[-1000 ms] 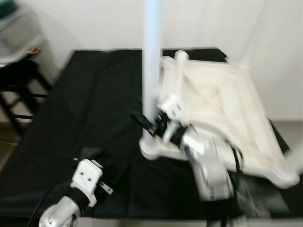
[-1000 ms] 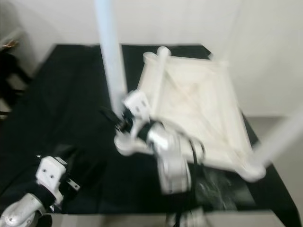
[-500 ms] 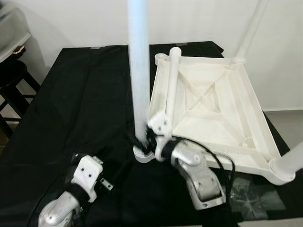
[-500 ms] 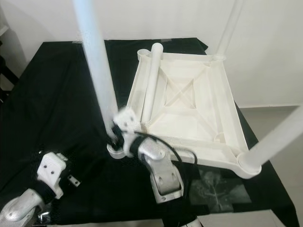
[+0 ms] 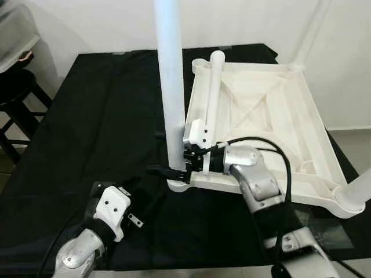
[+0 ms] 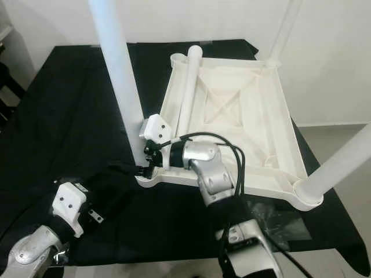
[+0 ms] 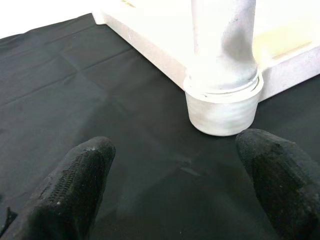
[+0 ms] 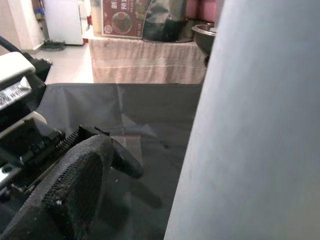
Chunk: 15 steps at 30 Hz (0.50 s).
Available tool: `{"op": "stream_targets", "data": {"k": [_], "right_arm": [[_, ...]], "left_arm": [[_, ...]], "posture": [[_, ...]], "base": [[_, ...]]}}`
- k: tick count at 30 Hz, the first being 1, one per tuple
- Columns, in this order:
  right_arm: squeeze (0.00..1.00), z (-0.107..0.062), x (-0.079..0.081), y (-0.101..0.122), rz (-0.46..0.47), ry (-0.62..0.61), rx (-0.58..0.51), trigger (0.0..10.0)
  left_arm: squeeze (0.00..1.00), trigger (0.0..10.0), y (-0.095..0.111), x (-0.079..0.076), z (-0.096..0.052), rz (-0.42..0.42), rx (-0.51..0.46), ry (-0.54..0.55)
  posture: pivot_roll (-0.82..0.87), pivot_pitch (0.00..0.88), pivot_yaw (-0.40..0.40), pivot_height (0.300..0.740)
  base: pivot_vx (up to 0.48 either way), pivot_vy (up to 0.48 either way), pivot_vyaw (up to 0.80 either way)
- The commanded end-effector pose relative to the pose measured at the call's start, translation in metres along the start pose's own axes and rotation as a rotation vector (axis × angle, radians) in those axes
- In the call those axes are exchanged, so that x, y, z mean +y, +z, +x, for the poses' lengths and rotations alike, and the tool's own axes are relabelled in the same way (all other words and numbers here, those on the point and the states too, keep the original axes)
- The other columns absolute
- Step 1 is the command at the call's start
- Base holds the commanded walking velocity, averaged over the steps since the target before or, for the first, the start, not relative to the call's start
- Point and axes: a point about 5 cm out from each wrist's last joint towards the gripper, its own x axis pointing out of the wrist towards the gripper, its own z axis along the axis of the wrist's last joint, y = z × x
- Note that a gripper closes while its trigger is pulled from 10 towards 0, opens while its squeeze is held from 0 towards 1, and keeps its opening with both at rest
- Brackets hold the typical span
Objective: Building children table
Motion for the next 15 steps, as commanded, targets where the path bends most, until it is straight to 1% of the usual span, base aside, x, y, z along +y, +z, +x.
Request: {"op": "stream_targets", "data": {"k": [1,3,4,5,6,7,9,11,15], "right_arm": [[0.00,0.005,-0.004,0.000,0.012,0.059,0.001,10.0],[0.00,0.007,-0.009,0.003,0.032,0.093,-0.012,10.0],[0.00,0.007,-0.011,0.004,0.040,0.106,-0.017,2.7],[0.00,0.007,-0.011,0.004,0.040,0.106,-0.017,2.7],[0.00,0.006,-0.012,0.004,0.047,0.116,-0.023,1.0],[0.00,0.005,-0.013,0.004,0.050,0.124,-0.025,0.0],[0.00,0.005,-0.013,0.004,0.052,0.129,-0.027,0.0],[0.00,0.000,-0.014,0.000,0.050,0.147,-0.020,0.0],[0.00,-0.006,-0.014,-0.004,0.052,0.136,-0.019,0.0]], "left_arm": [[0.00,10.0,-0.004,-0.002,-0.003,-0.014,0.015,0.005],[0.00,10.0,-0.004,-0.001,-0.003,-0.013,0.015,0.006],[0.00,10.0,-0.004,-0.002,-0.003,-0.013,0.016,0.006],[0.00,10.0,-0.004,-0.002,-0.003,-0.013,0.016,0.006],[0.00,10.0,-0.004,-0.002,-0.003,-0.013,0.016,0.006],[0.00,10.0,-0.004,-0.001,-0.003,-0.012,0.016,0.007],[0.00,10.0,-0.004,-0.001,-0.003,-0.012,0.017,0.007],[0.00,10.0,-0.004,-0.001,-0.003,-0.011,0.016,0.009],[0.00,10.0,-0.004,-0.001,-0.003,-0.011,0.016,0.009]], "posture": [[0.03,0.203,0.009,0.740],[0.04,0.204,0.011,0.740],[0.04,0.205,0.010,0.740],[0.04,0.205,0.010,0.740],[0.04,0.205,0.010,0.740],[0.04,0.205,0.010,0.740],[0.04,0.205,0.010,0.740],[0.03,0.209,0.010,0.740],[0.03,0.209,0.011,0.740]], "base": [[0.000,0.000,0.00],[0.000,0.000,0.00],[0.000,0.000,0.00],[0.000,0.000,0.00],[0.000,0.000,0.00],[0.000,0.000,0.00],[0.000,0.000,0.00],[0.000,0.000,0.00],[0.000,0.000,0.00]]}}
